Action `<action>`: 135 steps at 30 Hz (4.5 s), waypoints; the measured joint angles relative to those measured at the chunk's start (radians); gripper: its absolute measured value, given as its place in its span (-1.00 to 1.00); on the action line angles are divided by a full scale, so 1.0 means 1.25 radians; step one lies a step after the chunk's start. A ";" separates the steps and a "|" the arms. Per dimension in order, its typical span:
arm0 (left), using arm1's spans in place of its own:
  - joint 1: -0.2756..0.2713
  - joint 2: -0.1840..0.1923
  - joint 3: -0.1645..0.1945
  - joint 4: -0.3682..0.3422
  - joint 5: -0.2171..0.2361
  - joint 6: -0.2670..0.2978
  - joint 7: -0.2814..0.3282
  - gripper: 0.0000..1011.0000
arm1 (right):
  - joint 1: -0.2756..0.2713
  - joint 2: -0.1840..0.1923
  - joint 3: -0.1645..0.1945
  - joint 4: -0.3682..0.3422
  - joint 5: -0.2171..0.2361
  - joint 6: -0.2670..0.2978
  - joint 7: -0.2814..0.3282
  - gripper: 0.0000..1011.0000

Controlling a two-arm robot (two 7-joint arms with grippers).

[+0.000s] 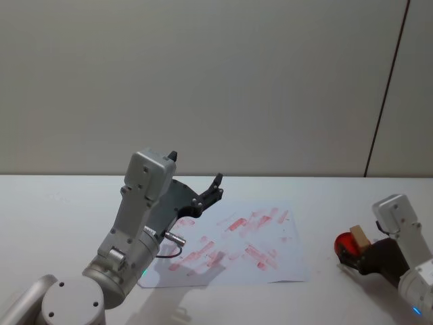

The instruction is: Use the one hand to pick up the stamp and affix it onto the A4 paper.

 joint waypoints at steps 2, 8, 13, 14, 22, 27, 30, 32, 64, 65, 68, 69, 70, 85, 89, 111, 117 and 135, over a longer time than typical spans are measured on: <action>0.000 0.000 0.000 0.000 0.000 0.000 0.000 0.98 | 0.004 -0.003 -0.001 0.006 -0.002 -0.002 0.001 0.98; 0.000 0.000 0.000 0.000 0.000 0.000 0.000 0.98 | 0.014 -0.010 -0.005 0.021 -0.010 -0.004 0.005 0.84; 0.000 0.000 0.000 0.000 0.000 0.000 0.000 0.98 | 0.020 -0.014 -0.007 0.031 -0.014 -0.006 0.007 0.60; 0.000 0.000 0.000 0.000 0.000 0.000 0.000 0.98 | 0.021 -0.015 -0.007 0.033 -0.015 -0.006 0.008 0.52; 0.000 0.000 0.000 0.000 0.000 0.000 0.000 0.98 | 0.026 -0.018 -0.009 0.039 -0.019 -0.008 0.009 0.02; 0.000 0.000 0.000 0.000 0.000 0.000 0.000 0.98 | 0.027 -0.019 -0.009 0.042 -0.020 -0.008 0.009 -0.05; 0.000 0.000 0.000 0.000 0.000 0.000 0.000 0.98 | 0.028 -0.020 -0.010 0.043 -0.020 -0.008 0.009 -0.05; 0.000 0.000 0.000 0.000 0.000 0.000 0.000 0.98 | 0.029 -0.020 -0.010 0.044 -0.021 -0.008 0.010 -0.05; 0.000 0.000 0.000 0.000 0.000 0.000 0.000 0.98 | 0.050 -0.046 -0.004 0.002 0.087 -0.154 0.014 -0.05; 0.000 0.000 0.000 0.000 0.000 0.000 0.000 0.98 | 0.051 -0.048 -0.004 0.001 0.091 -0.158 0.017 -0.05; 0.000 0.000 0.000 0.000 0.000 0.000 0.000 0.98 | 0.056 -0.054 -0.008 -0.002 0.105 -0.172 0.034 -0.05; 0.000 0.000 0.000 0.000 0.000 0.000 0.000 0.98 | 0.057 -0.056 -0.010 -0.002 0.108 -0.175 0.037 -0.05; 0.000 0.000 0.000 0.000 0.000 0.000 0.000 0.98 | 0.058 -0.058 -0.011 -0.002 0.111 -0.176 0.044 -0.05; 0.000 0.000 0.000 0.000 0.000 0.000 0.000 0.98 | 0.087 -0.110 -0.064 0.034 0.118 -0.136 0.148 -0.05; 0.000 0.000 0.000 0.000 0.000 0.000 0.000 0.98 | 0.096 -0.125 -0.080 0.054 0.101 -0.109 0.163 -0.05; 0.000 0.000 0.000 0.000 0.000 0.000 0.000 0.98 | 0.117 -0.171 -0.120 0.126 0.079 -0.024 0.124 -0.05; 0.000 0.000 0.000 0.000 0.000 0.000 0.000 0.98 | 0.116 -0.174 -0.121 0.133 0.094 -0.005 0.105 -0.05; 0.000 0.000 0.000 0.000 0.000 0.000 0.000 0.98 | 0.108 -0.175 -0.119 0.148 0.107 0.021 0.080 -0.05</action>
